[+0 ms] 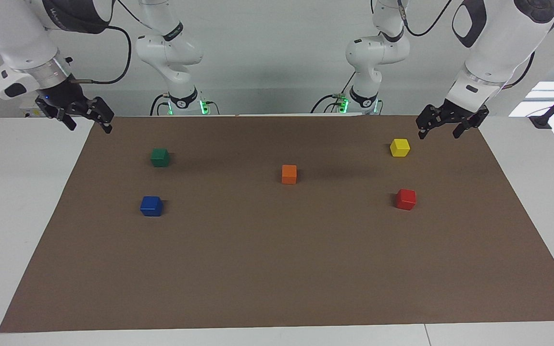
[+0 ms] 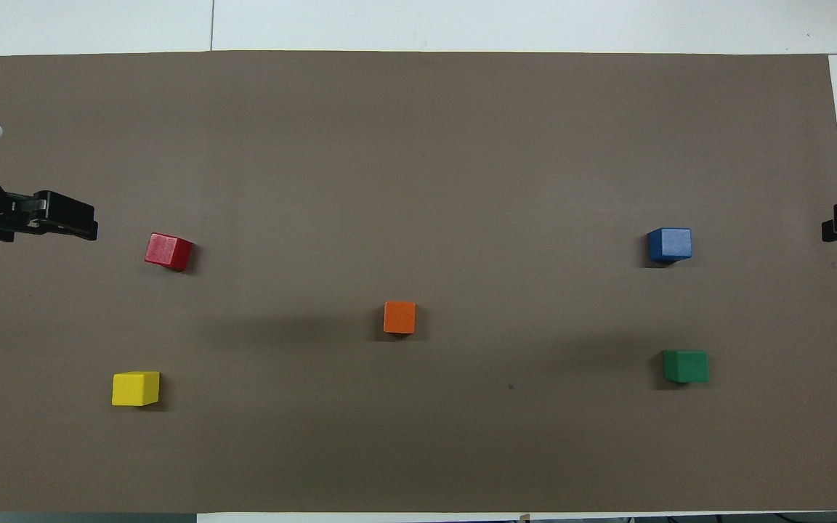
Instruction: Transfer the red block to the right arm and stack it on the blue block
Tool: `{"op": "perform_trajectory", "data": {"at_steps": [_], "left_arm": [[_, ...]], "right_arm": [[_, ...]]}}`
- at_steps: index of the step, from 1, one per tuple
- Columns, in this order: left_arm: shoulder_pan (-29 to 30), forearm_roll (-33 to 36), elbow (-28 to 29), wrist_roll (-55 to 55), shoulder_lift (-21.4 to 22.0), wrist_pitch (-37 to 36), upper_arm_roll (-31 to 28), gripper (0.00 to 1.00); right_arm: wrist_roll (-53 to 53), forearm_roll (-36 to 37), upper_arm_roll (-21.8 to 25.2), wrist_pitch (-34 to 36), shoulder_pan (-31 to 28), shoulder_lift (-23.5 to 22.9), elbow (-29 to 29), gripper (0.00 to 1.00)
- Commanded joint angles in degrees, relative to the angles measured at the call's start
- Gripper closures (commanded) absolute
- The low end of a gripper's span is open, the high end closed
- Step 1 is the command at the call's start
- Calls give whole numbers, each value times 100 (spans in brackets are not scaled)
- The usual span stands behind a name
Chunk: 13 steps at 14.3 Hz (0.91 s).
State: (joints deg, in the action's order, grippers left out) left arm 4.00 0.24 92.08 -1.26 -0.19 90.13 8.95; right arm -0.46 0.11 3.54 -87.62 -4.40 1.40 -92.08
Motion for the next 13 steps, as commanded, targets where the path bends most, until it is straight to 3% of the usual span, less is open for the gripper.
{"op": "perform_trajectory", "data": {"at_steps": [1,5,8,11,13], "left_arm": [[-75,-59,214,-76,160,66,-69,0],[-40,-51,362,-67,273,31,-69,0],[-5,-51,863,-111,493,232,-69,0],[118,-51,1767,-85,696,1584,-69,0],[223,-51,2032,3,548,2111,-69,0]], "right_arm": [[107,59,-64,-9,-87,150,-170,0],[107,59,-64,-9,-87,150,-170,0],[107,59,-64,-9,-87,150,-170,0],[107,59,-64,-9,-87,150,-170,0],[107,59,-64,-9,-87,150,-170,0]]}}
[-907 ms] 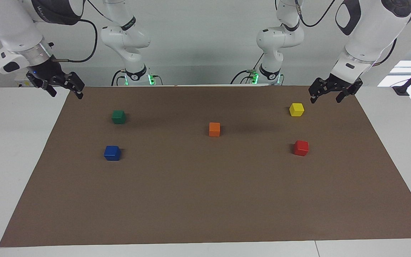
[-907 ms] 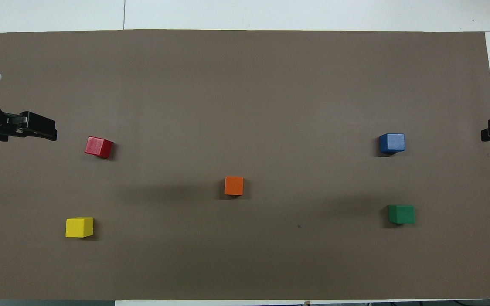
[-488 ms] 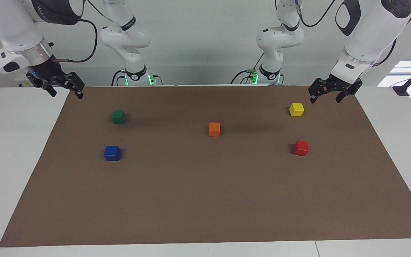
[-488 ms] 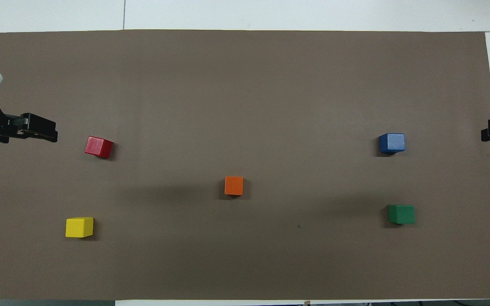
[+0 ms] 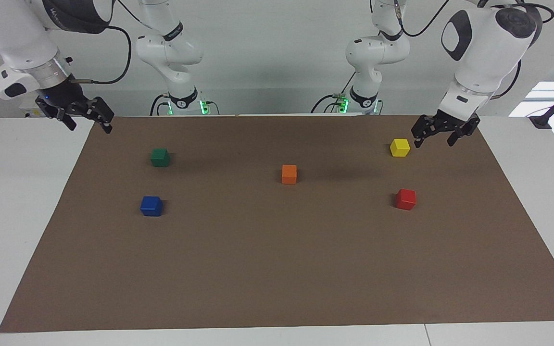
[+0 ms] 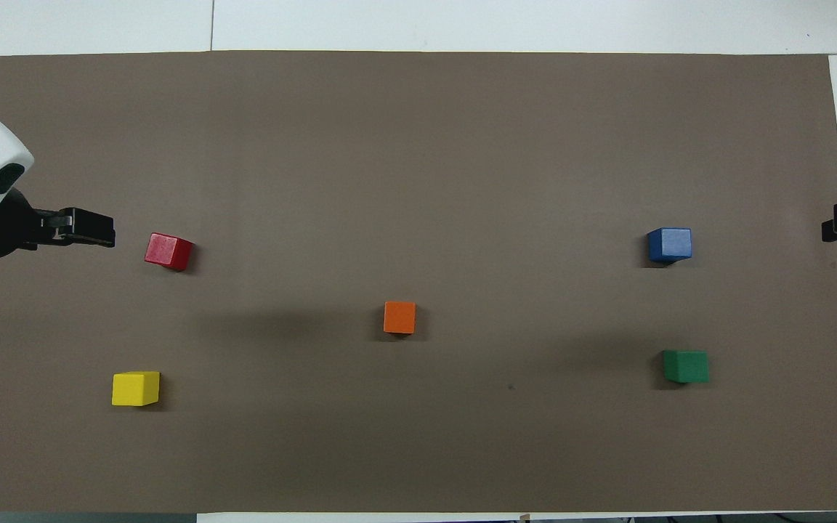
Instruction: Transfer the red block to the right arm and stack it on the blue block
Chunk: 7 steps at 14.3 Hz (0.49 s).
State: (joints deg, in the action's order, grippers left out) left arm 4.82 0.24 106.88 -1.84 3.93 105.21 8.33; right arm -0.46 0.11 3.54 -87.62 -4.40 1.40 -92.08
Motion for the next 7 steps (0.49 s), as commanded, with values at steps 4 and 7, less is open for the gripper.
{"op": "perform_trajectory", "data": {"at_steps": [4,7], "left_arm": [[142,-41,527,518,-761,1229,-6,0],[160,-33,605,518,-1254,1703,-6,0]], "right_arm": [[107,59,-64,-9,-96,150,-170,0],[107,59,-64,-9,-87,150,-170,0]]}}
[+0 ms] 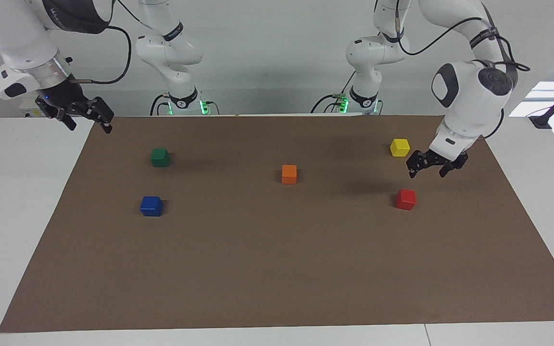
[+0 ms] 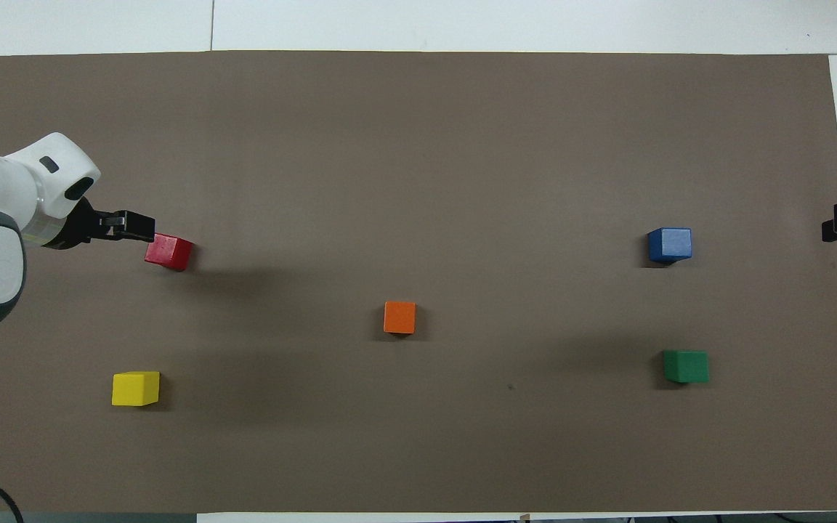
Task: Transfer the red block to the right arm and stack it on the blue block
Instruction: 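Reach the left gripper down over the red cube and close on it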
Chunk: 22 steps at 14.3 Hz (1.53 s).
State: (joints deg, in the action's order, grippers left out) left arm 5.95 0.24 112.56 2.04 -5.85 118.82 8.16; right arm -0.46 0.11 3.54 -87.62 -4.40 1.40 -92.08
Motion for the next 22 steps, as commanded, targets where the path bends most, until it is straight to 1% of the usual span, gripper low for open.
{"op": "perform_trajectory", "data": {"at_steps": [1,4,7,14,15,16,17,18,19,20,22], "left_arm": [[55,-33,107,139,-320,465,10,0],[-15,-33,152,131,-644,668,-8,0],[-50,2,152,157,-900,721,-8,0],[-68,11,406,139,-883,730,1,0],[-112,2,424,87,-883,739,-8,22],[-95,2,442,52,-883,748,-8,46],[-51,2,477,43,-874,774,1,59],[-42,2,512,25,-865,783,-8,87],[-42,-15,486,-36,-865,740,1,100],[-33,-102,373,-263,-874,617,1,100],[-33,-619,-162,-965,-883,22,1,100]], "right_arm": [[107,59,-64,-9,-87,150,-170,0],[107,59,-64,-9,-87,150,-170,0],[107,59,-64,-9,-87,150,-170,0],[107,59,-64,-9,-87,150,-170,0],[107,59,-64,-9,-87,150,-170,0],[107,59,-64,-9,-96,150,-170,0],[107,59,-64,-9,-88,150,-170,0],[107,59,-64,-9,-87,150,-170,0],[107,59,-64,-9,-87,150,-170,0],[107,59,-64,-9,-87,150,-170,0],[107,59,-64,-9,-87,150,-170,0]]}}
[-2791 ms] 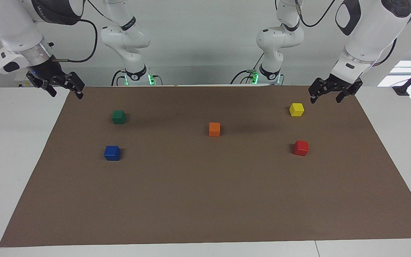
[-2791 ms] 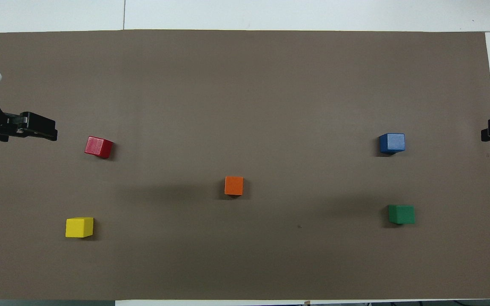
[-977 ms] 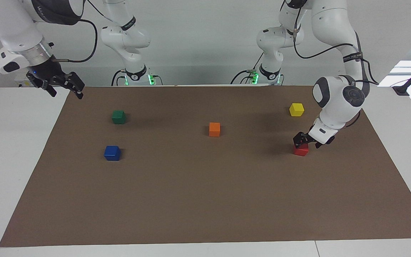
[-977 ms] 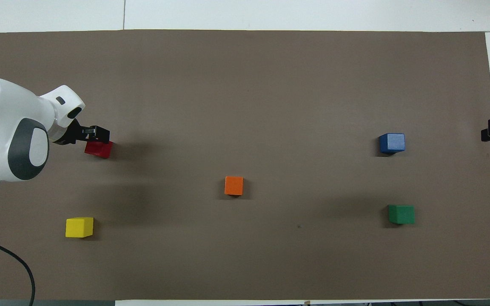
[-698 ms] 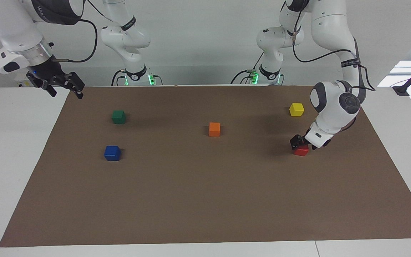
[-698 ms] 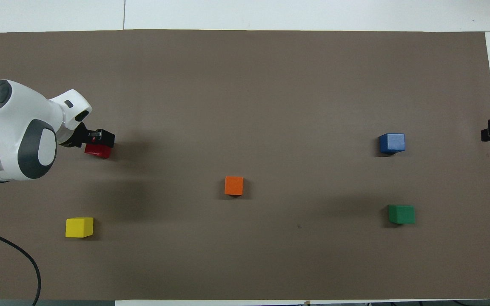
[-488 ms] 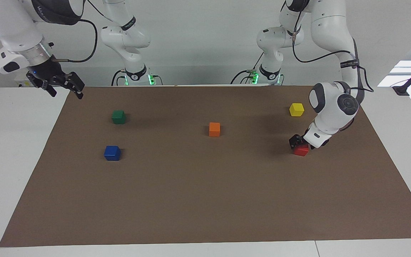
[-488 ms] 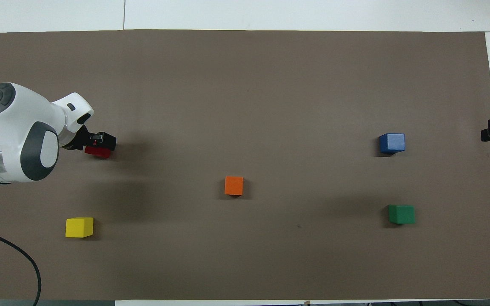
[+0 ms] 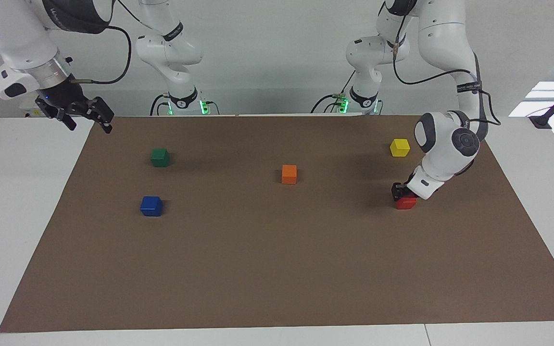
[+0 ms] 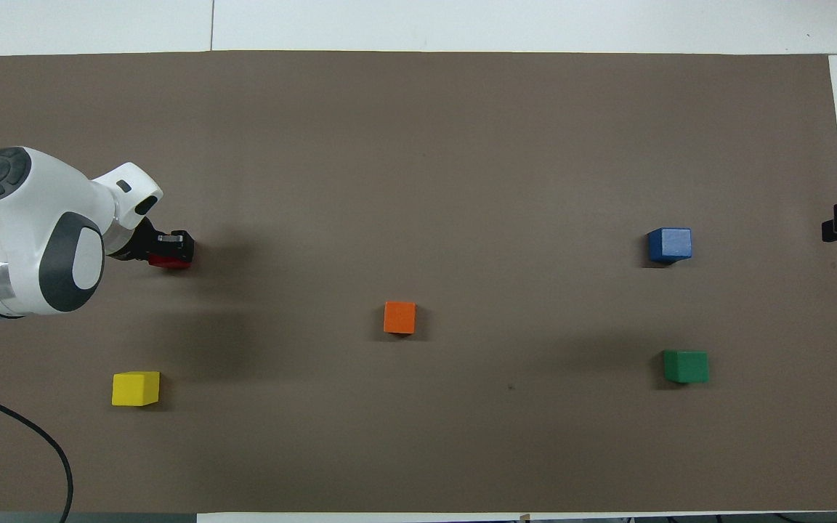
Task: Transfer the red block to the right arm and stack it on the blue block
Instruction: 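Reach the left gripper down over the red cube and close on it, then lift the red cube with the left gripper toward the table center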
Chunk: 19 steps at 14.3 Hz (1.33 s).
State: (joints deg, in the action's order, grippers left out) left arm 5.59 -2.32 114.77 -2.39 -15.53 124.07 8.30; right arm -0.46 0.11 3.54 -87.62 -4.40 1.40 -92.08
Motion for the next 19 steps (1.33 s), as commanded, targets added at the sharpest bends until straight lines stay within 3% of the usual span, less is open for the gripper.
{"op": "perform_trajectory", "data": {"at_steps": [1,4,6,11,19], "left_arm": [[-31,-539,-629,-839,120,-898,-13,100],[-102,-733,-1166,-1587,330,-2085,49,100],[-102,-1434,-1290,-2201,646,-2579,119,100],[-391,-2543,-1282,-4230,1359,-2722,418,100],[-1217,-3440,-1211,-6571,1632,-2643,462,100]], "right_arm": [[107,59,-64,-9,-87,150,-170,0],[107,59,-64,-9,-87,150,-170,0],[107,59,-64,-9,-87,150,-170,0],[107,59,-64,-9,-87,150,-170,0],[107,59,-64,-9,-96,150,-170,0]]}}
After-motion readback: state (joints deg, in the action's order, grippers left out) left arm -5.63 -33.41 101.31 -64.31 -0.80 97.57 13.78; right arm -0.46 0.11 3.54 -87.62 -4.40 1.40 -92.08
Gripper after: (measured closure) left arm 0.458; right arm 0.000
